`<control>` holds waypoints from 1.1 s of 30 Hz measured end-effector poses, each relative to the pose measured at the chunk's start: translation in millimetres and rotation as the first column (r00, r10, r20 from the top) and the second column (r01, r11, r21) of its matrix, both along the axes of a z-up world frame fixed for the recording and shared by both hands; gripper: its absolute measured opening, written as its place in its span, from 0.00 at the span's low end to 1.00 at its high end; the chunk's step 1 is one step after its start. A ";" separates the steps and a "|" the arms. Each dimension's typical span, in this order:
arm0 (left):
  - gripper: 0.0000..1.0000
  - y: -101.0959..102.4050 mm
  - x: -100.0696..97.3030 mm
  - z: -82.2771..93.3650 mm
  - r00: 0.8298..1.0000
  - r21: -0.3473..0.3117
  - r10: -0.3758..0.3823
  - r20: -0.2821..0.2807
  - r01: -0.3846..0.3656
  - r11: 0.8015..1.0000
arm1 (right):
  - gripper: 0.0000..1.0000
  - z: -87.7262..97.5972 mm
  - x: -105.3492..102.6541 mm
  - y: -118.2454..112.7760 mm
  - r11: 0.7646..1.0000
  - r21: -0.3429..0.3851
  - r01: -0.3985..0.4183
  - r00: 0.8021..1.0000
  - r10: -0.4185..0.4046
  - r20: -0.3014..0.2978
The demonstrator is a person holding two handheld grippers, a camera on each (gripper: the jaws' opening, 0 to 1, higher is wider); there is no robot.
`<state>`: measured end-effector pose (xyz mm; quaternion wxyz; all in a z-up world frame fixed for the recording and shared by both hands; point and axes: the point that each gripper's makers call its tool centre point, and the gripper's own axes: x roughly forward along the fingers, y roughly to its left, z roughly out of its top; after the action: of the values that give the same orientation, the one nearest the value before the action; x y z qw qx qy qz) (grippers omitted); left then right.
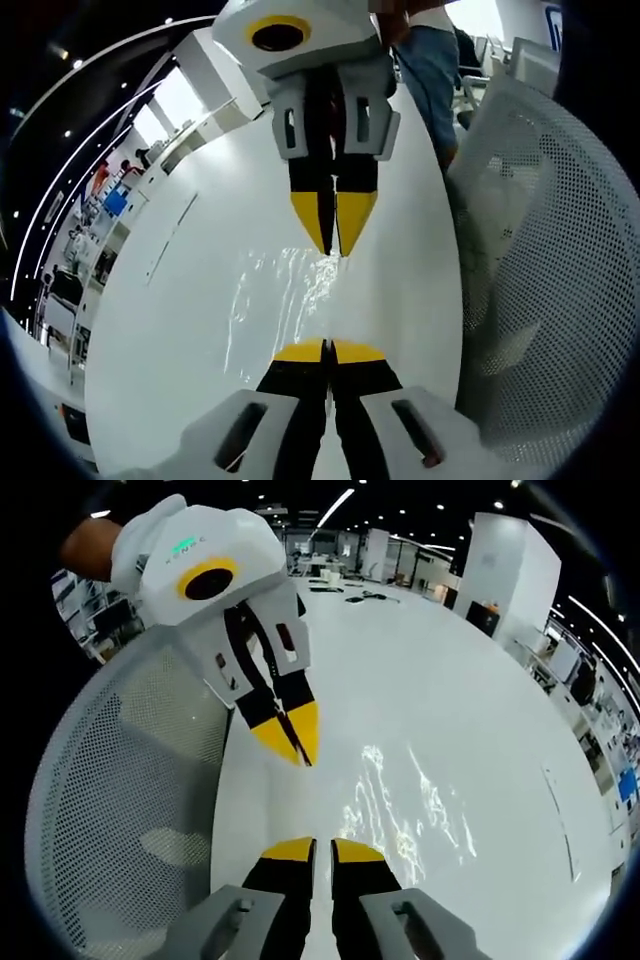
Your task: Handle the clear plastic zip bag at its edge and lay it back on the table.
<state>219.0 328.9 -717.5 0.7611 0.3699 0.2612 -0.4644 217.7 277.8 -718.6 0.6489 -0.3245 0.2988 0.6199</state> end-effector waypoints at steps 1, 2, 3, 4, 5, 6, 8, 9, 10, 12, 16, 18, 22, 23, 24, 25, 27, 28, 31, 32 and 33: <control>0.00 -0.4 -0.1 0.0 1.000 -0.001 -0.004 0.001 0.004 1.000 | 0.02 -0.9 -0.3 -0.2 1.000 -0.001 0.001 1.000 -0.001 -0.002; 0.00 -2.3 -0.8 2.3 1.000 -0.005 -0.010 0.007 0.010 1.000 | 0.02 -2.1 -1.1 -0.4 1.000 0.000 0.007 1.000 -0.007 -0.012; 0.00 -2.8 -0.5 3.2 1.000 -0.009 -0.012 0.013 0.012 1.000 | 0.02 -2.9 -2.5 -0.3 1.000 0.002 0.013 1.000 -0.013 -0.026; 0.00 -3.9 -1.3 3.7 1.000 -0.021 -0.011 0.007 0.011 1.000 | 0.02 -3.2 -3.6 0.2 1.000 0.006 0.015 0.999 -0.015 -0.036; 0.00 -4.1 -1.3 3.8 1.000 -0.024 -0.010 0.005 0.010 1.000 | 0.02 -3.5 -5.1 0.5 1.000 0.008 0.017 0.999 -0.017 -0.045; 0.00 -4.3 -0.3 4.1 1.000 -0.026 -0.009 0.008 0.009 1.000 | 0.02 -4.1 -5.9 0.7 1.000 0.008 0.018 0.999 -0.018 -0.048; 0.00 -5.6 -0.5 4.9 1.000 -0.035 -0.015 0.011 0.015 0.999 | 0.02 -5.2 -5.6 0.7 1.000 0.008 0.016 0.999 -0.016 -0.041; 0.00 -6.1 -0.5 5.4 1.000 -0.036 -0.020 0.014 0.020 0.999 | 0.02 -5.5 -5.1 0.6 1.000 0.007 0.017 0.999 -0.017 -0.041; 0.00 -6.3 -0.5 5.9 1.000 -0.036 -0.025 0.019 0.025 0.999 | 0.02 -5.6 -5.3 0.5 1.000 0.008 0.021 0.999 -0.021 -0.047; 0.00 -8.8 -2.3 8.5 0.999 -0.042 -0.031 0.018 0.032 0.999 | 0.02 -5.2 -5.9 1.2 0.999 0.013 0.029 0.998 -0.029 -0.057; 0.00 -7.3 0.0 7.1 0.999 -0.050 -0.029 0.016 0.030 0.998 | 0.00 -5.4 -4.3 1.6 0.999 0.021 0.035 0.998 -0.034 -0.060; 0.00 -8.1 -1.2 8.7 0.999 -0.046 -0.031 0.018 0.032 0.998 | 0.00 -5.8 -3.7 1.4 0.999 0.020 0.040 0.997 -0.039 -0.063; 0.00 -8.2 -0.8 8.4 0.999 -0.040 -0.038 0.028 0.039 0.998 | 0.00 -3.8 -5.9 1.8 0.999 0.012 0.037 0.998 -0.036 -0.054; 0.00 -8.1 -0.7 7.7 0.999 -0.040 -0.037 0.025 0.038 0.999 | 0.00 -3.6 -6.1 1.7 0.999 0.010 0.038 0.998 -0.037 -0.054; 0.00 -7.8 0.3 7.5 0.999 -0.037 -0.038 0.031 0.039 0.999 | 0.00 -3.6 -5.7 1.7 0.999 0.008 0.041 0.998 -0.041 -0.053; 0.00 -7.7 0.6 7.4 0.999 -0.036 -0.038 0.032 0.039 0.999 | 0.00 -3.5 -5.2 1.9 0.999 0.006 0.042 0.998 -0.042 -0.050; 0.01 -7.6 1.0 7.7 0.999 -0.034 -0.034 0.033 0.035 0.999 | 0.00 -3.9 -3.2 2.6 0.999 -0.003 0.050 0.998 -0.050 -0.040; 0.04 -7.7 1.8 8.4 0.999 -0.035 -0.030 0.036 0.031 0.999 | 0.00 -4.7 -1.7 2.9 0.999 -0.006 0.052 0.998 -0.052 -0.037; 0.13 -8.7 2.7 8.8 0.999 -0.040 -0.029 0.037 0.031 0.999 | 0.00 -4.5 3.0 5.7 0.998 -0.010 0.059 0.998 -0.059 -0.027; 0.14 -9.1 2.6 9.0 0.999 -0.040 -0.030 0.037 0.032 0.999 | 0.00 -4.5 4.1 6.6 0.998 -0.012 0.062 0.998 -0.062 -0.026; 0.15 -10.2 2.2 10.5 0.999 -0.040 -0.034 0.040 0.035 0.999 | 0.00 -4.7 5.8 7.2 0.998 -0.015 0.068 0.997 -0.068 -0.024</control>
<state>221.2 318.7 -707.0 0.7654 0.3680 0.2302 -0.4752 223.5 285.0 -723.3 0.6636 -0.3110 0.3220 0.5994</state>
